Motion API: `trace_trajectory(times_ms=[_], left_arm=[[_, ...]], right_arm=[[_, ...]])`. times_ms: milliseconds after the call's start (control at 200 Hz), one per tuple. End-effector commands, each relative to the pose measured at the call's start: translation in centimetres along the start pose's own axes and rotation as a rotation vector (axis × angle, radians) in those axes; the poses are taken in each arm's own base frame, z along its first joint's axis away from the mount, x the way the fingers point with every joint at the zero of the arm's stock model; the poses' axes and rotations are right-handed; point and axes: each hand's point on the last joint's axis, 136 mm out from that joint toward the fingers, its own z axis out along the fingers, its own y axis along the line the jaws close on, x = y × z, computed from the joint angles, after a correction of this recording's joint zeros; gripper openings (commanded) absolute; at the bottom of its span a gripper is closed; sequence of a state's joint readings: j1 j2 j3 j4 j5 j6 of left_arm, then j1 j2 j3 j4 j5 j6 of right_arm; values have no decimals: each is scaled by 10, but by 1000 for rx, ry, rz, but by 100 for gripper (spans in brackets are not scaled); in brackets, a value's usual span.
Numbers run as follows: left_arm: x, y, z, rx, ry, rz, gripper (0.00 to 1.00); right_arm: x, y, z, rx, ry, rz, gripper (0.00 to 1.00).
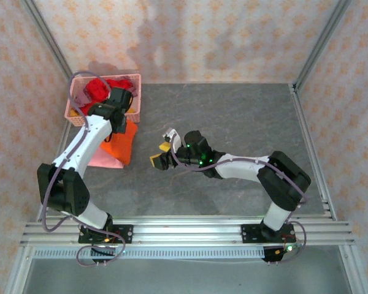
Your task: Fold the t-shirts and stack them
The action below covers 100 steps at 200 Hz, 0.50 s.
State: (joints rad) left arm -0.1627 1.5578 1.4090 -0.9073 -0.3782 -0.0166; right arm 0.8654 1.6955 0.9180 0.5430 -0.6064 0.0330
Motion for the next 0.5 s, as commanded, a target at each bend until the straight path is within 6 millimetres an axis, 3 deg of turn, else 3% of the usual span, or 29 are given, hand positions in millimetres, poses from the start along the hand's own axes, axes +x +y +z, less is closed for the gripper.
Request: trace_trajectory(times_ms=[0, 210, 495], left_arm=[[-3, 23, 1, -109, 21, 17, 0], [-1, 24, 16, -146, 53, 24, 0], [3, 24, 51, -211, 114, 57, 0]], right_arm=[[2, 4, 4, -25, -15, 0, 78], [2, 3, 5, -25, -16, 12, 77], [3, 3, 3, -19, -15, 17, 77]])
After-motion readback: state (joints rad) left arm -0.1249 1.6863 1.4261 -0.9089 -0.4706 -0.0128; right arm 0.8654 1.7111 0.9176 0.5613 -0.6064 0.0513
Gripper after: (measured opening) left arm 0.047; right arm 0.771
